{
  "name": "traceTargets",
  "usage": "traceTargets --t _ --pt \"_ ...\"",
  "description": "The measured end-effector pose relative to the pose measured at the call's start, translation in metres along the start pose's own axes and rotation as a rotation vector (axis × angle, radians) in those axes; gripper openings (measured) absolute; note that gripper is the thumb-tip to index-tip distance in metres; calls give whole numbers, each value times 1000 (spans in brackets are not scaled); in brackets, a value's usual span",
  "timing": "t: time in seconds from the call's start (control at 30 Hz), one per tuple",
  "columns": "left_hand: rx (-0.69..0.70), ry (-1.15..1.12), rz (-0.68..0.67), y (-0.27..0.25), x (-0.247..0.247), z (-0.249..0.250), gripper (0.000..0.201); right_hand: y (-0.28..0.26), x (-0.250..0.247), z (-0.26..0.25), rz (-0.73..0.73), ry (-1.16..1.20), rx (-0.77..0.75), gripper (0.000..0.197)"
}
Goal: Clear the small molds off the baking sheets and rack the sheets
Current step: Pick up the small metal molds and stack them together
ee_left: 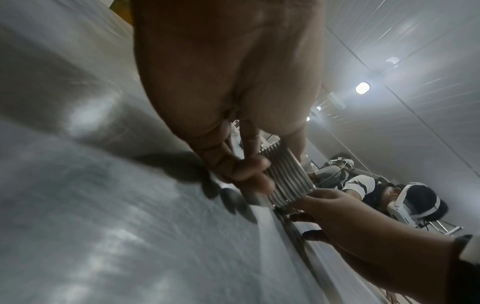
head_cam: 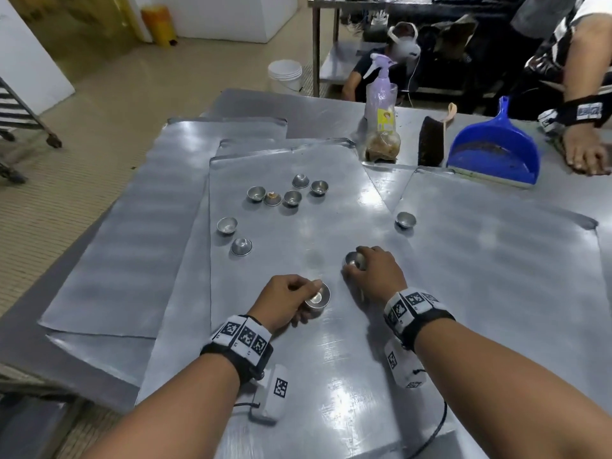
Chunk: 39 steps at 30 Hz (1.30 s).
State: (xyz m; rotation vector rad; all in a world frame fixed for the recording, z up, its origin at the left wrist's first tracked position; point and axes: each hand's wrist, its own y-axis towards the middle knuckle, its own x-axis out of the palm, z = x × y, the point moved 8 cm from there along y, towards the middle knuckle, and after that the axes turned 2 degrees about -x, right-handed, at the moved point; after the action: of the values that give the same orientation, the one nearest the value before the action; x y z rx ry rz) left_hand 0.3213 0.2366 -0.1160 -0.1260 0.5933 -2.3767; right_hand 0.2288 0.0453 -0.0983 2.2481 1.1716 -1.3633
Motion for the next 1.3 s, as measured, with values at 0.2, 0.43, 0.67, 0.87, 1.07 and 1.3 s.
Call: traceTargets --t 0.2,0.43,0.67,0.87,1.07,1.3 --pt "24 73 82 -1 -9 6 22 -5 3 -3 -17 8 -12 38" --pt "11 122 51 -2 -15 10 36 -1 8 -9 -26 32 -36 42" --pt "21 84 206 13 -59 12 30 8 10 -14 -38 62 -43 43" --pt "119 651 596 27 -128 50 32 11 9 -16 -27 73 -50 39" --pt "4 869 526 57 -134 47 28 16 12 -12 -13 80 -51 38" --pt "137 961 475 62 -119 55 24 18 16 -7 -8 92 -39 52"
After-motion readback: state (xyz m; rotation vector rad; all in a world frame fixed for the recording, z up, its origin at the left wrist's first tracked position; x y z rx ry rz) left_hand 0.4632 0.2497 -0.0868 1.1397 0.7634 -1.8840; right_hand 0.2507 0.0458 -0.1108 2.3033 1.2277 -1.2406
